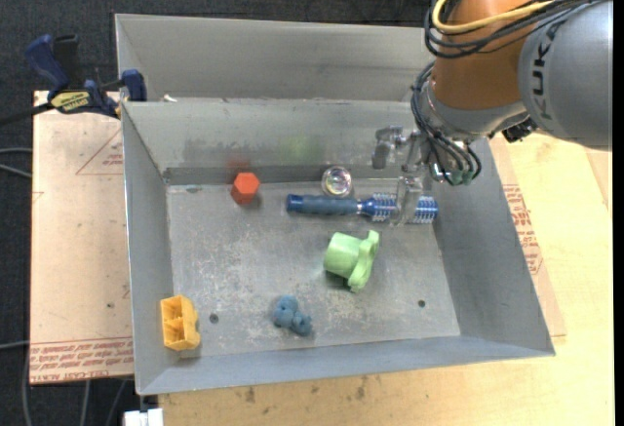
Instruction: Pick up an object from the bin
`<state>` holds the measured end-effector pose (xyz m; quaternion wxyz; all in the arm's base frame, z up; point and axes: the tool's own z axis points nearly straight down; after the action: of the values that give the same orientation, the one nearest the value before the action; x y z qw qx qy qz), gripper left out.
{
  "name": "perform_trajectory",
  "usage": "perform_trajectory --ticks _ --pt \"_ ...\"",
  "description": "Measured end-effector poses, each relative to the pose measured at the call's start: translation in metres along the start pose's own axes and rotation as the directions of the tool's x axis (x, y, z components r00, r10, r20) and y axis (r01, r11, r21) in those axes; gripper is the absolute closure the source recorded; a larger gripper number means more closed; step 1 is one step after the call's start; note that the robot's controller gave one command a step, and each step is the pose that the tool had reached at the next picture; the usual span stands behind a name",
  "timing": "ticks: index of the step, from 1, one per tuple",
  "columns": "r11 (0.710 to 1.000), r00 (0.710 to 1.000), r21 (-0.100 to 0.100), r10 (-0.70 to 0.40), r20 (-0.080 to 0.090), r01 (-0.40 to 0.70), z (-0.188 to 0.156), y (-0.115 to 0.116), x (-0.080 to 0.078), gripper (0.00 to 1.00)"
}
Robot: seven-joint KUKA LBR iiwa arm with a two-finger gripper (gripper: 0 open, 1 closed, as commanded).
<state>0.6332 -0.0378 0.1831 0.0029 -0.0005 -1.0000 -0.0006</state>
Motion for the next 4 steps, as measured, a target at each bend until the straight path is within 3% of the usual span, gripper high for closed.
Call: perform_trajectory --ticks 1,2,3,4 --pt "1.000 1.000 0.001 0.023 0.003 -0.023 0.105 -0.057 0.002 0.00" --pt "1.000 1.000 0.001 0.018 0.007 -0.018 0.101 -0.055 0.000 1.00" --pt "1.000 1.000 0.001 0.013 0.018 -0.013 -0.012 -0.034 -0.024 1.00" --pt "0.943 0.943 0.003 -0.332 0.006 0.332 -0.013 -0.041 -0.012 1.00"
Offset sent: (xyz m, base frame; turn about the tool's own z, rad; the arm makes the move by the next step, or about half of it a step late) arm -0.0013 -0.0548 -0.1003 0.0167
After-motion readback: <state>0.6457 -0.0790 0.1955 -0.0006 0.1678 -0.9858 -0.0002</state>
